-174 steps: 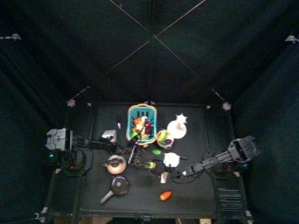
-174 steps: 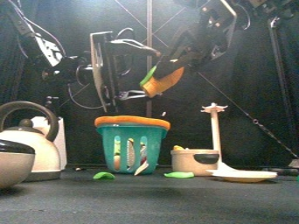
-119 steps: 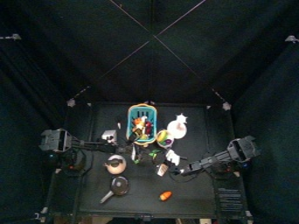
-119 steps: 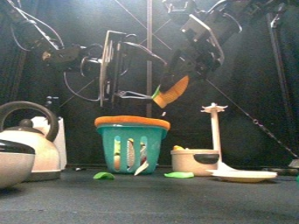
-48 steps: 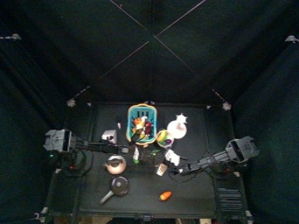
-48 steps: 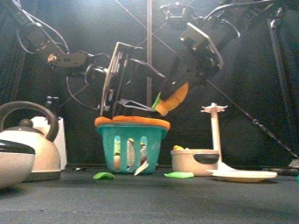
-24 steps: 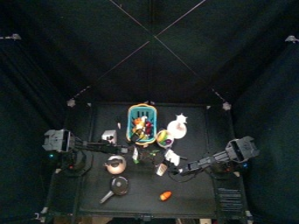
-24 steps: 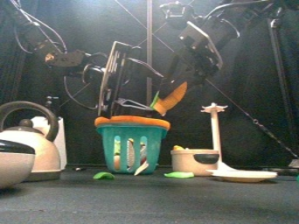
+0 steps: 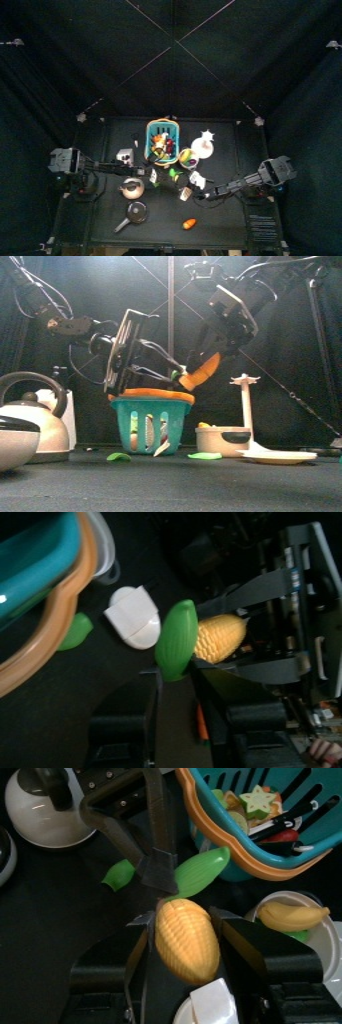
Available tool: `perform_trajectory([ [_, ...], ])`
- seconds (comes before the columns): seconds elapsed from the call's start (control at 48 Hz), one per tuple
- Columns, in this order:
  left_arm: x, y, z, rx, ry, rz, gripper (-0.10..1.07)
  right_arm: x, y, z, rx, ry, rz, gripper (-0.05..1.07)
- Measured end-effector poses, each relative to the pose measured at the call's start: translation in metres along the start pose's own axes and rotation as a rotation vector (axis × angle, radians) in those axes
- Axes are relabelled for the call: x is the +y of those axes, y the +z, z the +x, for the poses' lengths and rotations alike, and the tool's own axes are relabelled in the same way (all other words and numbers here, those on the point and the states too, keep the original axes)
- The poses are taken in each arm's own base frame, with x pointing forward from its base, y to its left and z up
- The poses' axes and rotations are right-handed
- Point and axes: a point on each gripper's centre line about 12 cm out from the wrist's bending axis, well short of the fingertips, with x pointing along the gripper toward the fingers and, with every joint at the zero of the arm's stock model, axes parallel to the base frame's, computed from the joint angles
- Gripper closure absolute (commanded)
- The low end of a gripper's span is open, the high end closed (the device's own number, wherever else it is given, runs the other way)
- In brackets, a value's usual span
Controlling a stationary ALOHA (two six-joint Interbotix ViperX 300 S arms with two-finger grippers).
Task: Remove corn husk
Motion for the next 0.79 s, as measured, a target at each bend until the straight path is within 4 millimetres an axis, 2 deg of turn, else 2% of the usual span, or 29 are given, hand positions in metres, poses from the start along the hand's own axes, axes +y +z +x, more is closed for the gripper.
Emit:
perform_trajectory([
  [0.792, 0.0051, -0.0048, -0.0027, 0.013, 0.014, 0.001, 0.37, 0.0034, -0.0011, -0.0024, -0.002, 0.007, -0.007, 0.45],
])
